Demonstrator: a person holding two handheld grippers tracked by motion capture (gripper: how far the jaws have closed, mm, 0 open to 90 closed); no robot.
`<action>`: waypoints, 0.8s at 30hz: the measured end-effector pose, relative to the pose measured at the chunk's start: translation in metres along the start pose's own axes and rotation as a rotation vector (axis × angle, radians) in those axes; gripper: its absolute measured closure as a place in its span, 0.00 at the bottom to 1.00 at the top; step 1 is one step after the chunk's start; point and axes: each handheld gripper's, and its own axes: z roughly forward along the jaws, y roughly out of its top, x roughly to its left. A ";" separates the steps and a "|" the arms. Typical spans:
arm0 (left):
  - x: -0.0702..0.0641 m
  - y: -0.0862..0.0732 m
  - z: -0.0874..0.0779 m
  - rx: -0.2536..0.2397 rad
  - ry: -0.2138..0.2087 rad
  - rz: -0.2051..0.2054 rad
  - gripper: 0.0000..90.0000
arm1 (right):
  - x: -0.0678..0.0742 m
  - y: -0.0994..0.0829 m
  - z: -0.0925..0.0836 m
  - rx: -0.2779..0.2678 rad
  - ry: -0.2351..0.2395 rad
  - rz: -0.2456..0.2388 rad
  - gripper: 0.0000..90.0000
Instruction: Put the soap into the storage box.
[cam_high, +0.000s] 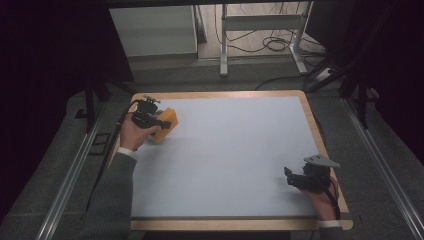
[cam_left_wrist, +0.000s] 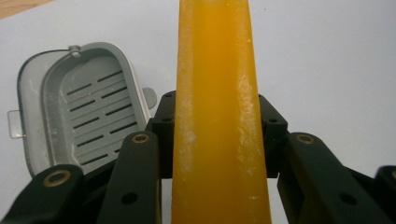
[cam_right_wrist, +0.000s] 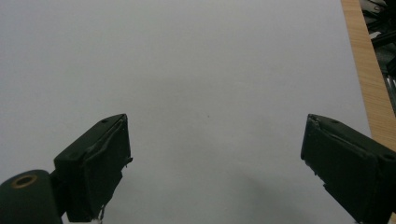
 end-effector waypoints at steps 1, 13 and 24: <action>0.002 0.000 0.000 -0.004 0.003 -0.008 0.68 | 0.000 0.000 0.000 -0.001 -0.001 0.002 0.09; 0.019 0.007 -0.002 -0.024 0.019 -0.058 0.68 | 0.000 0.000 0.000 0.000 -0.001 0.002 0.09; 0.036 0.013 0.000 -0.031 0.021 -0.110 0.68 | -0.001 0.000 0.000 0.004 -0.002 0.001 0.09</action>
